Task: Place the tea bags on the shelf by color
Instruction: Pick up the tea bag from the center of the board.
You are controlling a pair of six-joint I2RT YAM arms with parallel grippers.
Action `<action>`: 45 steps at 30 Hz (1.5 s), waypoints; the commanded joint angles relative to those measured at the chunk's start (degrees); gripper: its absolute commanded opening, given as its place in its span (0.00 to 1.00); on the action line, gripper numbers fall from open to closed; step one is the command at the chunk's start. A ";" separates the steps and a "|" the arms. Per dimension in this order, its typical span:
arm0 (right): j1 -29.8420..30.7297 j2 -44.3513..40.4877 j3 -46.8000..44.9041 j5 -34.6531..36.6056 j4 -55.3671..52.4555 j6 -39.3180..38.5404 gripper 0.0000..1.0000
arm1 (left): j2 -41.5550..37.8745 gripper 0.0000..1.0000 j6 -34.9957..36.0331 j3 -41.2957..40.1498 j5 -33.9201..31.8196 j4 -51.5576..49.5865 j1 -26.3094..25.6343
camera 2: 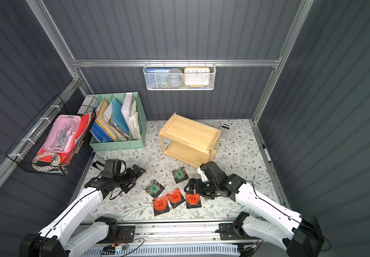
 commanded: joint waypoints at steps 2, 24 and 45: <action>4.17 6.33 4.05 5.31 6.72 3.27 0.97 | 1.15 1.00 -0.66 -0.26 4.03 3.20 -0.47; 8.59 37.98 24.08 -1.30 13.25 0.13 0.67 | -0.11 1.00 -5.66 -5.62 5.16 6.01 -0.84; 9.12 50.52 30.84 -2.74 15.07 3.70 0.30 | -2.01 1.00 -4.61 -4.92 3.42 1.45 -0.87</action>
